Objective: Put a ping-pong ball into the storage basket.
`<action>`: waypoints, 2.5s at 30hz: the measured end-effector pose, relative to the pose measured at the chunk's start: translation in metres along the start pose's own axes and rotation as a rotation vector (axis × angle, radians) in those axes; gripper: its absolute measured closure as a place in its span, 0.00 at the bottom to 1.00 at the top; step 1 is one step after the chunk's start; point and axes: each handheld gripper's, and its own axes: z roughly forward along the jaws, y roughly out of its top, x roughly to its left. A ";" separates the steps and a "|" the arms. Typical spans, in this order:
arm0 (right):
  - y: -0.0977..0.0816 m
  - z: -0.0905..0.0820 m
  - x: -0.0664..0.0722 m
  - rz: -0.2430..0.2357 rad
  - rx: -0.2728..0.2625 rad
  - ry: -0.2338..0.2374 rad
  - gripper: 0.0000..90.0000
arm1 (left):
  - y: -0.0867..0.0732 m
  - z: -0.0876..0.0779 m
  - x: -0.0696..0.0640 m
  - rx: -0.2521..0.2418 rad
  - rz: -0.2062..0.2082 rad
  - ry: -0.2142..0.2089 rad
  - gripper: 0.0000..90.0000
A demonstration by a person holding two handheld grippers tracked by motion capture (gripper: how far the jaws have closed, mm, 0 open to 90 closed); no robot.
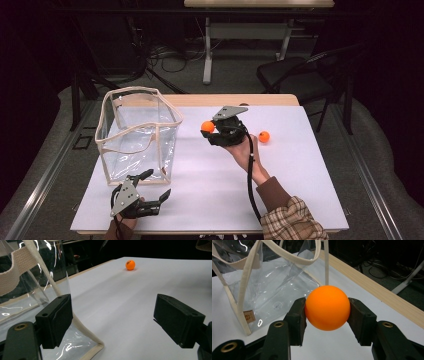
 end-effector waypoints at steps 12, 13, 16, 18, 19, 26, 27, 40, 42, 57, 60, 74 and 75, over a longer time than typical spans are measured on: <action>0.014 0.005 0.001 -0.009 -0.006 0.009 0.57 | 0.000 0.000 0.000 -0.001 -0.001 -0.001 0.17; 0.014 0.006 0.001 -0.010 -0.006 0.012 0.57 | 0.000 0.000 0.000 0.000 0.000 -0.001 0.17; 0.016 0.008 0.002 -0.010 -0.006 0.017 0.57 | 0.000 0.000 0.000 0.000 -0.002 -0.002 0.17; 0.018 0.009 0.001 -0.010 -0.006 0.017 0.57 | 0.000 0.000 0.000 -0.001 -0.001 -0.002 0.17; 0.018 0.009 0.001 -0.010 -0.006 0.017 0.57 | 0.000 0.000 0.000 -0.003 -0.003 0.000 0.17; 0.023 0.013 0.003 -0.009 -0.008 0.023 0.57 | 0.000 0.000 0.000 -0.001 -0.002 -0.001 0.17; 0.023 0.013 0.003 -0.010 -0.010 0.024 0.57 | 0.000 0.000 0.000 -0.001 -0.002 -0.001 0.17; 0.033 0.016 0.004 -0.015 -0.014 0.023 0.57 | 0.000 0.000 0.000 0.000 -0.001 -0.001 0.17; 0.034 0.017 0.004 -0.018 -0.017 0.024 0.57 | 0.000 0.000 0.000 0.000 -0.001 0.000 0.17; 0.046 0.019 0.003 -0.021 -0.025 0.024 0.57 | 0.000 0.000 0.001 -0.001 0.001 -0.001 0.17; 0.049 0.021 0.004 -0.025 -0.028 0.026 0.57 | 0.000 0.000 0.001 -0.001 0.000 -0.001 0.17; 0.063 0.027 0.007 -0.029 -0.036 0.034 0.57 | 0.000 0.000 0.001 -0.002 0.000 -0.001 0.17; 0.064 0.027 0.007 -0.025 -0.037 0.034 0.57 | 0.000 0.000 0.001 -0.002 0.000 -0.001 0.17</action>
